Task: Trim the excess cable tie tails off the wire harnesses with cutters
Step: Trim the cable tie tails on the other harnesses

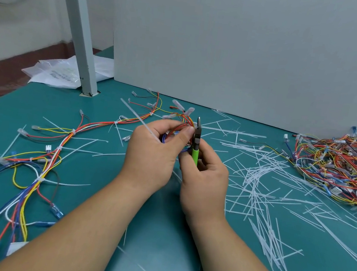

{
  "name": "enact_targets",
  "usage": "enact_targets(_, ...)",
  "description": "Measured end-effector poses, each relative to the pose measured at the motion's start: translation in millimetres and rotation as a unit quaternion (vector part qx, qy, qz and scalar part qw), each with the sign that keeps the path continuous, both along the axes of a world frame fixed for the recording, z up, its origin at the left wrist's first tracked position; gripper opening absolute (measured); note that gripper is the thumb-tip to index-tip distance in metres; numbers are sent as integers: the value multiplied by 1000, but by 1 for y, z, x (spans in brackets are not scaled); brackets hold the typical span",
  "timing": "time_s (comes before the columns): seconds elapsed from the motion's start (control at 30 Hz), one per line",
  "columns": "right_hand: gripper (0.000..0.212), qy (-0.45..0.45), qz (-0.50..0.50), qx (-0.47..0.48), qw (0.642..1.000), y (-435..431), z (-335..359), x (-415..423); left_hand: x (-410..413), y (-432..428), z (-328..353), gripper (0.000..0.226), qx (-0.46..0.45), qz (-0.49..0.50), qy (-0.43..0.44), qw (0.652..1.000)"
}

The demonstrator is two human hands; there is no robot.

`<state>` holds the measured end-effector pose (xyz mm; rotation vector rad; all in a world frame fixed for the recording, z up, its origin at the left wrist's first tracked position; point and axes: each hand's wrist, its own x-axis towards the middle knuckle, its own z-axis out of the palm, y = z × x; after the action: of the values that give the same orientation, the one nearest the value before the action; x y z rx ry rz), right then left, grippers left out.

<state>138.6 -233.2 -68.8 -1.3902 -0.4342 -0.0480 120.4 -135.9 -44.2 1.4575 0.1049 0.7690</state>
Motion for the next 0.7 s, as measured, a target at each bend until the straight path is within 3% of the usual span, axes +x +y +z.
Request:
enact_targets(0.27, 36, -3, 8, 6, 1000, 1, 1, -3, -1, 1, 1, 11, -1, 2, -6, 1000)
enact_targets(0.47, 25, 10, -22, 6, 1000, 1, 0, -1, -2, -1, 4, 13, 7, -2, -5, 1000)
enact_targets(0.7, 31, 0, -23, 13, 1000, 1, 1, -2, -3, -1, 5, 14, 12, -3, 3, 1000)
